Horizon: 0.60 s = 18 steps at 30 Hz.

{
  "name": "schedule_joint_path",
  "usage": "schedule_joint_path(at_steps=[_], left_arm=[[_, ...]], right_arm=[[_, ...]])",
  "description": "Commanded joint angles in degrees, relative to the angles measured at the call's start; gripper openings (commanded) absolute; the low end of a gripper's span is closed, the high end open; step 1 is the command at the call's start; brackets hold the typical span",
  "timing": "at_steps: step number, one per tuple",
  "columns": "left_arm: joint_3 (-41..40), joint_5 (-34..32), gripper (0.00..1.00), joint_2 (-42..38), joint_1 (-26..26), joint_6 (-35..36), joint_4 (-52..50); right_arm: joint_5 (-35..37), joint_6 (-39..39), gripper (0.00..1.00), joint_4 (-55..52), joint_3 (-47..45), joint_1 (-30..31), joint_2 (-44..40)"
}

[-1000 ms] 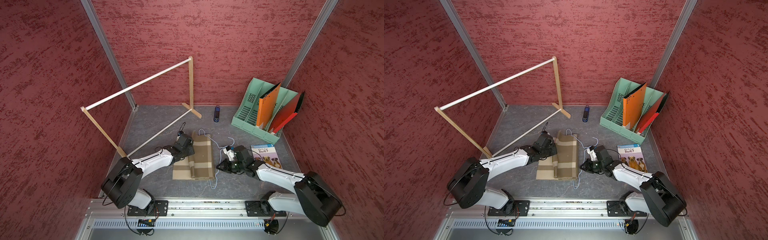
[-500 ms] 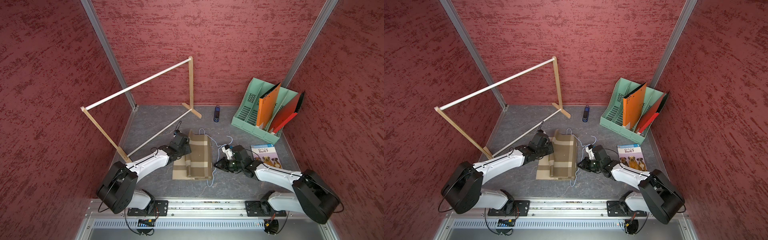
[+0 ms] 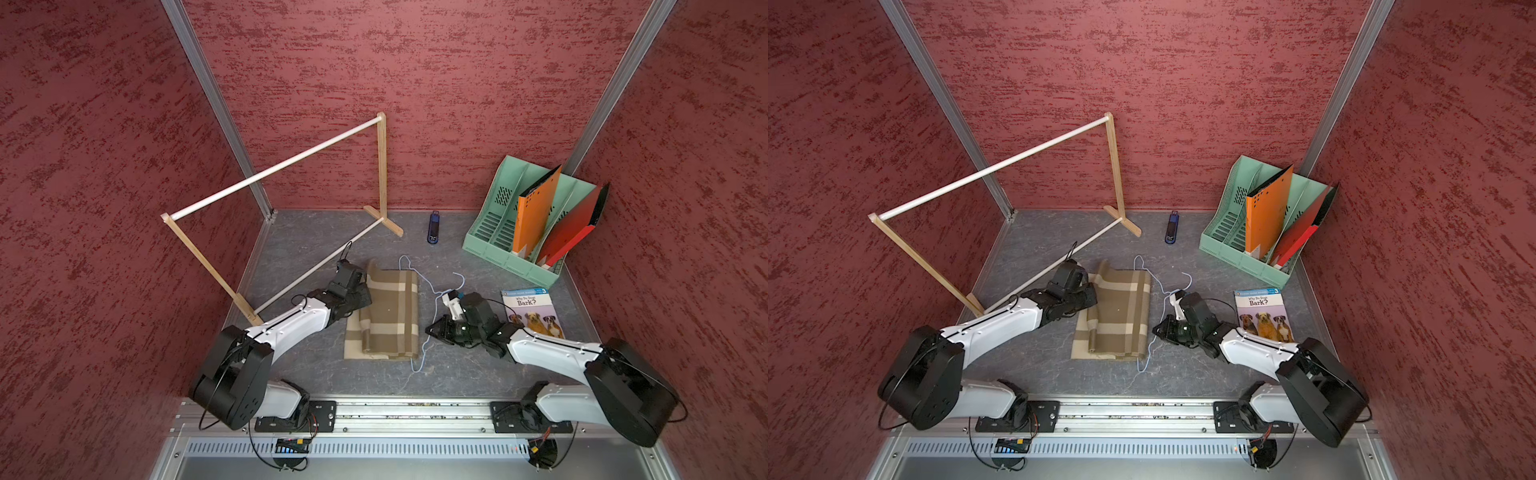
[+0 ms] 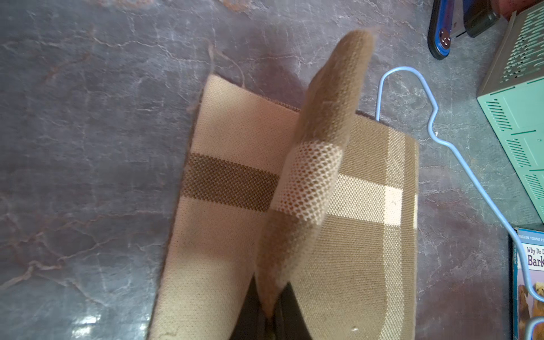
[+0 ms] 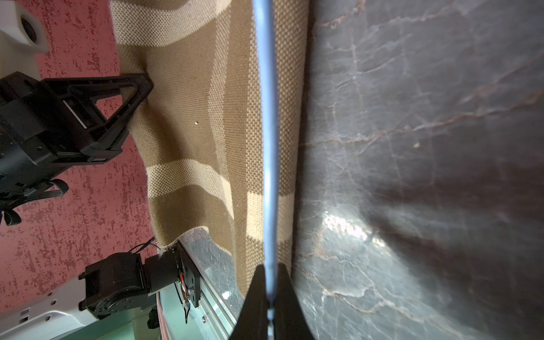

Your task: Hang the scarf on the hanger

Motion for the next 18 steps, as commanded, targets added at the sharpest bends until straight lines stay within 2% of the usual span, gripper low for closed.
schedule_joint_path(at_steps=[1,11,15,18], left_arm=[[-0.62,-0.35,0.00,-0.97,1.21,2.04,-0.41],[-2.25,0.02,0.00,-0.87,3.01,2.60,0.51],[-2.01,0.59,0.03,-0.23,3.57,3.18,0.54],[-1.81,0.52,0.10,0.39,3.88,3.51,0.33]], right_arm=[[1.63,0.88,0.00,1.90,1.59,0.94,1.10],[2.62,1.11,0.00,1.53,1.70,1.27,0.69],[2.49,1.18,0.00,1.70,1.78,1.29,0.82],[2.92,1.38,0.00,1.94,1.86,1.27,1.07]])
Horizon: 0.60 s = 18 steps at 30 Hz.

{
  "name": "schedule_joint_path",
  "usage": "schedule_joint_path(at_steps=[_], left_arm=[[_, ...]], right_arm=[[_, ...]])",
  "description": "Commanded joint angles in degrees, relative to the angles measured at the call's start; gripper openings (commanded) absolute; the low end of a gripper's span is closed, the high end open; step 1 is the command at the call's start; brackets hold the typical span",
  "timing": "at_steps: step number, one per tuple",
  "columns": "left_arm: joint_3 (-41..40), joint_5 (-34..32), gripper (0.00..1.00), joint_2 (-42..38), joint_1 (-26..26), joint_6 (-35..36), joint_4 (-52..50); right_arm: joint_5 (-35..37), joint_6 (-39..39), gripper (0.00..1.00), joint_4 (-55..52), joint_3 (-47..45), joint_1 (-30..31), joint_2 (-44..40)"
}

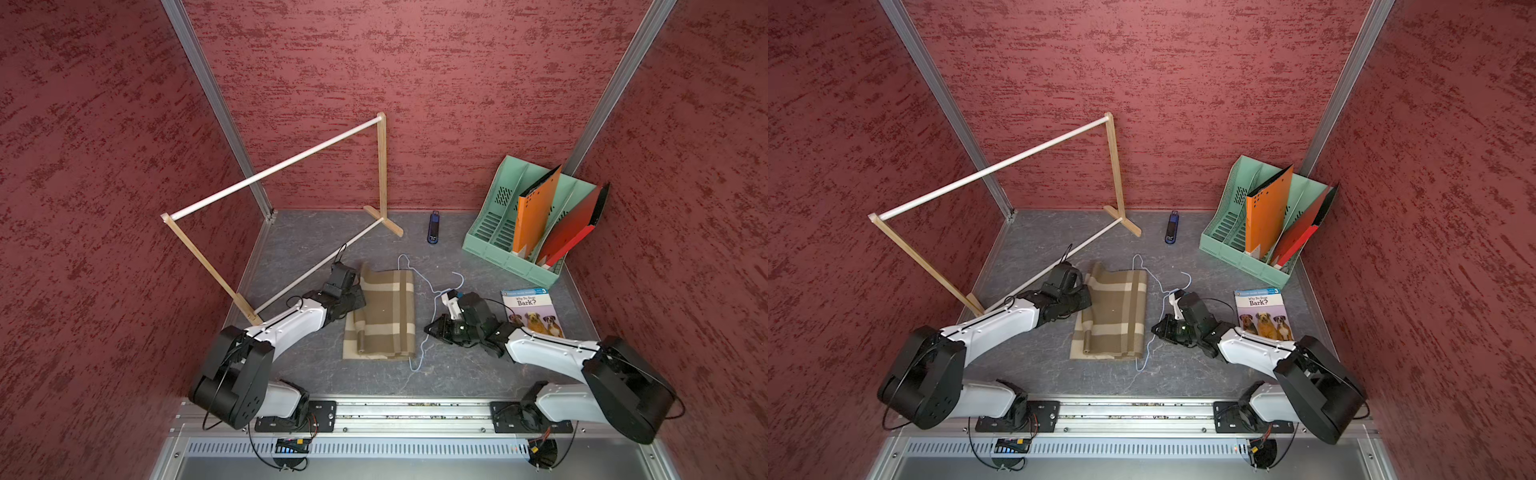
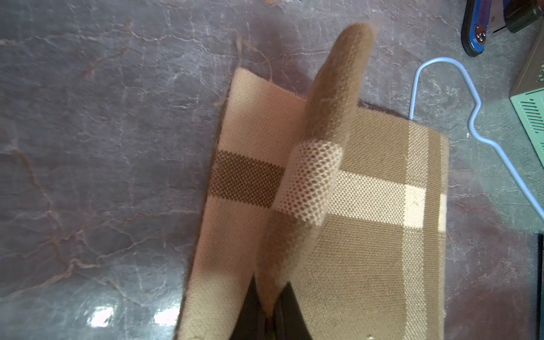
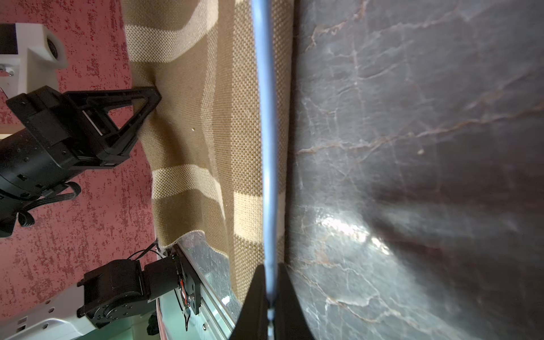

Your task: Hang the scarf on the hanger

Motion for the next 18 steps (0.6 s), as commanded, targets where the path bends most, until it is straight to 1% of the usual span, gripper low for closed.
schedule_joint_path(at_steps=[1,4,11,15,18], left_arm=[[0.20,-0.33,0.13,0.55,0.95,1.60,0.24],[0.12,-0.81,0.21,0.86,1.26,1.96,-0.02],[1.19,-3.32,0.35,-0.77,2.01,4.02,-3.38],[2.88,-4.27,0.52,-4.16,2.31,5.63,-5.68],[4.11,-0.31,0.64,-7.64,2.46,5.49,-3.84]], right_arm=[[1.50,0.41,0.00,1.35,1.48,0.70,0.49],[1.70,0.35,0.00,2.15,1.29,0.74,0.68],[1.66,-0.34,0.00,2.00,1.59,0.79,0.61],[2.60,-2.63,0.00,-0.65,2.33,1.02,-1.57],[3.13,-6.37,0.00,-6.22,5.13,1.30,-2.57]])
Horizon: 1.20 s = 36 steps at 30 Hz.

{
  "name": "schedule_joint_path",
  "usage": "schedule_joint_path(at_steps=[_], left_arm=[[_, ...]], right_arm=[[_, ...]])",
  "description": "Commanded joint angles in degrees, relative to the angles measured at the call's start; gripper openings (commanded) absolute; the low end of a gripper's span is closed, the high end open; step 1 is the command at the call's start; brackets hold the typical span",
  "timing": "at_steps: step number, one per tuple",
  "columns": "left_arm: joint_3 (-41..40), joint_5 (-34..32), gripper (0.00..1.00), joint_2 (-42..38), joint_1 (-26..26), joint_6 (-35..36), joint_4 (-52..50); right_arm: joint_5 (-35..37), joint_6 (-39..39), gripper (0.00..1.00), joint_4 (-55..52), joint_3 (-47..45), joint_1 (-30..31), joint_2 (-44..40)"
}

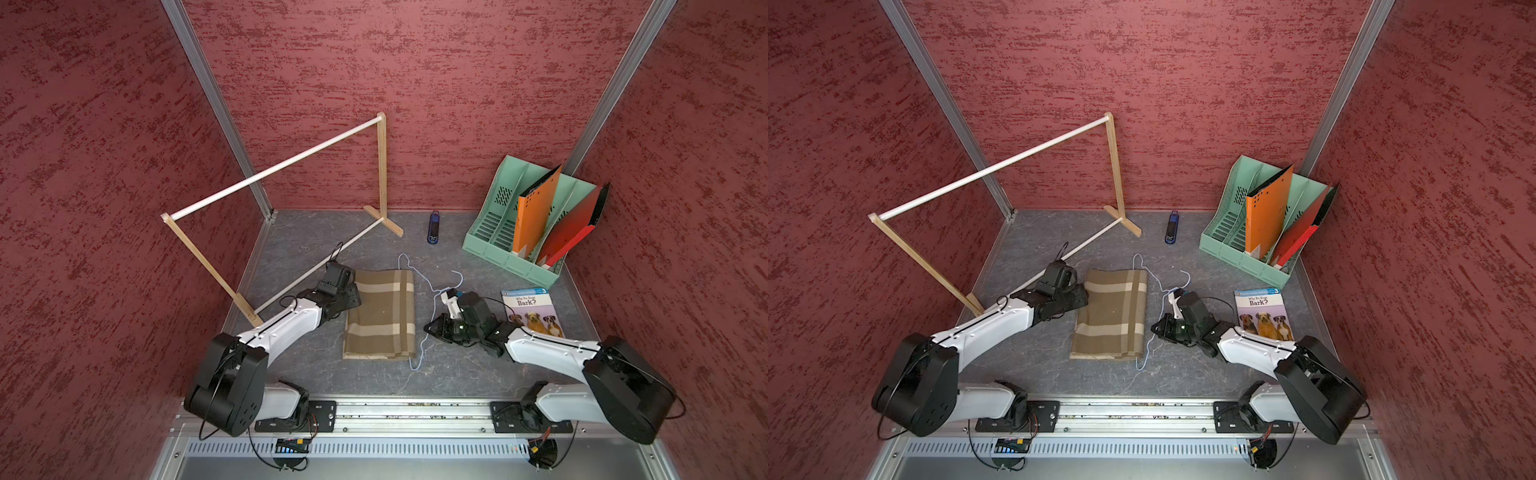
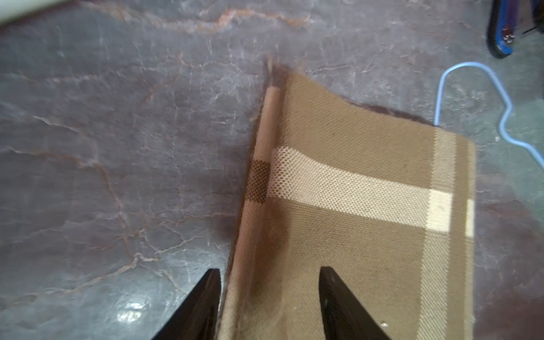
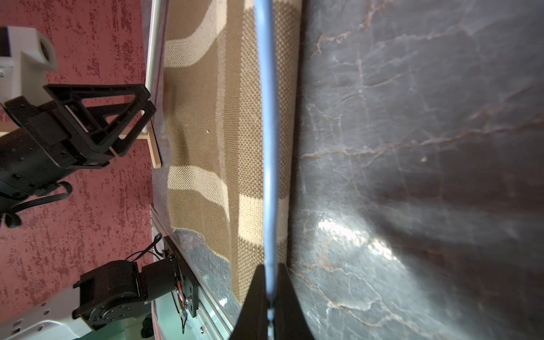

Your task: Hang the scarf on the hanger

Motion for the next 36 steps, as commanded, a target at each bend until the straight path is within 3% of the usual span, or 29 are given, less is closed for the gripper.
schedule_joint_path(at_steps=[1,7,14,28,36], left_arm=[[3.35,4.06,0.66,-4.32,0.45,0.50,2.19],[8.03,11.33,0.70,-5.35,0.43,-2.77,4.32],[7.17,8.09,0.70,-8.97,0.47,-2.62,2.61],[3.63,4.02,0.71,-15.12,0.54,-2.51,-1.41],[2.96,6.47,0.71,-15.99,0.54,-2.97,-0.71]], right_arm=[[2.36,-5.49,0.00,-6.04,4.78,1.06,-2.09],[4.87,-13.33,0.00,-15.80,10.93,1.47,-2.88],[13.23,-27.09,0.00,-33.56,22.46,1.50,-3.16],[16.50,-36.61,0.00,-37.56,31.47,1.43,-2.97],[16.97,-40.82,0.00,-37.71,35.50,1.13,-2.41]])
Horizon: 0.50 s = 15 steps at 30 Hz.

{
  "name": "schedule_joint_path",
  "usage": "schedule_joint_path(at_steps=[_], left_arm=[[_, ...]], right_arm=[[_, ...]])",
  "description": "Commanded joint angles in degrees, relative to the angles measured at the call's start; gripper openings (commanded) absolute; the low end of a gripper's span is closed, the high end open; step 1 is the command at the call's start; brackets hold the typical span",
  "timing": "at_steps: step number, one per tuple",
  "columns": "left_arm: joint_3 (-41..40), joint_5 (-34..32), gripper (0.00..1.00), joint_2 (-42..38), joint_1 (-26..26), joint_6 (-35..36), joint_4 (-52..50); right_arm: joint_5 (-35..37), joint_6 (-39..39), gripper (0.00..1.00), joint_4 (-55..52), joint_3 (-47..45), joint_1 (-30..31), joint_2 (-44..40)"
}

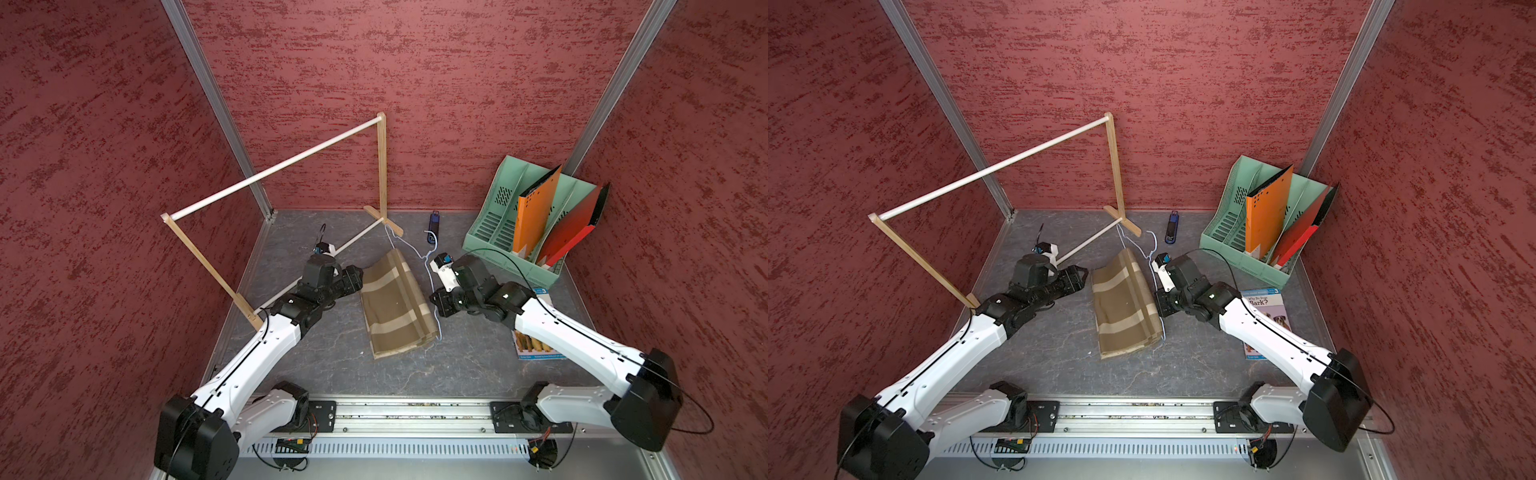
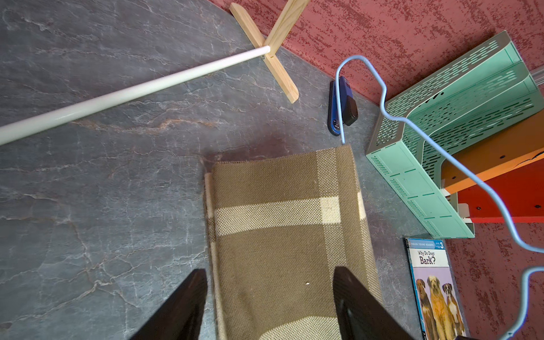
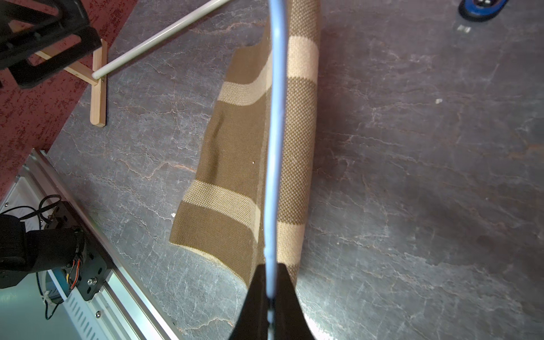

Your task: Hang the scarf on the hanger

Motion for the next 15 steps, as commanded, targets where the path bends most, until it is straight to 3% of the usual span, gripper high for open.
schedule_joint_path(at_steps=[1,15], left_arm=[[-0.33,1.10,0.71,-1.51,0.40,-0.08,-0.60],[-0.25,-4.73,0.75,-11.92,0.71,3.36,-6.62]], right_arm=[[2.25,-4.29,0.00,1.09,5.23,-0.18,-0.16],[-1.11,-13.72,0.00,-7.04,25.90,-1.23,7.03]])
